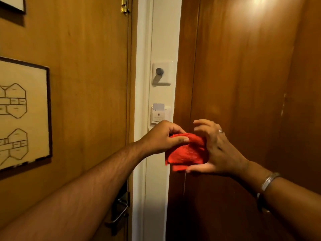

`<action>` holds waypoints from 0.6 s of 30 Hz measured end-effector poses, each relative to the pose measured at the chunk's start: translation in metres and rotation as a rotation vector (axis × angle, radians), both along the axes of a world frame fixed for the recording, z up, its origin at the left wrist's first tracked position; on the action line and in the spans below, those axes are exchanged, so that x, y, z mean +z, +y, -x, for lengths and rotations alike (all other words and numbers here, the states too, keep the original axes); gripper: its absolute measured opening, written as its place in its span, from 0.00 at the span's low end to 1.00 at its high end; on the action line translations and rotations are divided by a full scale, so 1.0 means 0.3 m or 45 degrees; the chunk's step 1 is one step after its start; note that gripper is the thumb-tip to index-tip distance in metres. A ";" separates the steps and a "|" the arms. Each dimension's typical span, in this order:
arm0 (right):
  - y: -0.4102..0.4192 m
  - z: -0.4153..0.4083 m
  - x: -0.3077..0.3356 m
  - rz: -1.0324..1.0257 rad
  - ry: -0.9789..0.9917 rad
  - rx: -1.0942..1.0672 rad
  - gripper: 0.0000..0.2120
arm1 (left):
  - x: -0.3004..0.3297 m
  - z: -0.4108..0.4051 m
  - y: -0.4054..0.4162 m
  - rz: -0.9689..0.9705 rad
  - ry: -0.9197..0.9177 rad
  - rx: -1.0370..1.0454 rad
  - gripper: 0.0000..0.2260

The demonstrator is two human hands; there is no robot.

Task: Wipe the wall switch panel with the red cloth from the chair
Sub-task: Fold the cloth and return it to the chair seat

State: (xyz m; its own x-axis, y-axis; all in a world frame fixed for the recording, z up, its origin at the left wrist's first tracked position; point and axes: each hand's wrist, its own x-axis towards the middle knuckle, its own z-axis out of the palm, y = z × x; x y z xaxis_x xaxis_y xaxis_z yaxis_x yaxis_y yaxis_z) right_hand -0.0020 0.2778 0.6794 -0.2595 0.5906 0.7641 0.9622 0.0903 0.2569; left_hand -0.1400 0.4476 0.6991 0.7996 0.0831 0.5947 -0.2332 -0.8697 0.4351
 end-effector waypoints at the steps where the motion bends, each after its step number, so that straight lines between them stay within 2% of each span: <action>1: -0.035 -0.002 0.009 0.088 0.160 -0.045 0.46 | 0.006 0.009 -0.019 0.004 -0.011 -0.005 0.09; 2: -0.073 -0.001 0.023 0.184 0.349 -0.056 0.45 | 0.013 0.019 -0.041 0.006 -0.014 -0.015 0.09; 4: -0.120 -0.003 0.067 0.367 0.602 -0.019 0.33 | 0.029 0.034 -0.072 0.009 -0.007 -0.030 0.09; 6: -0.159 0.004 0.121 0.456 0.555 -0.048 0.18 | 0.050 0.049 -0.100 -0.009 0.029 -0.048 0.09; 8: -0.188 0.027 0.175 0.494 0.464 -0.119 0.10 | 0.078 0.058 -0.114 -0.050 0.093 -0.059 0.09; 12: -0.212 0.062 0.256 0.559 0.312 -0.367 0.08 | 0.156 0.034 -0.130 -0.143 0.183 -0.089 0.10; 15: -0.258 0.046 0.280 0.519 0.313 -0.507 0.09 | 0.169 -0.018 -0.178 -0.197 0.180 -0.148 0.14; 18: -0.336 0.030 0.241 0.517 0.342 -0.563 0.07 | 0.155 -0.064 -0.248 -0.540 0.135 -0.120 0.09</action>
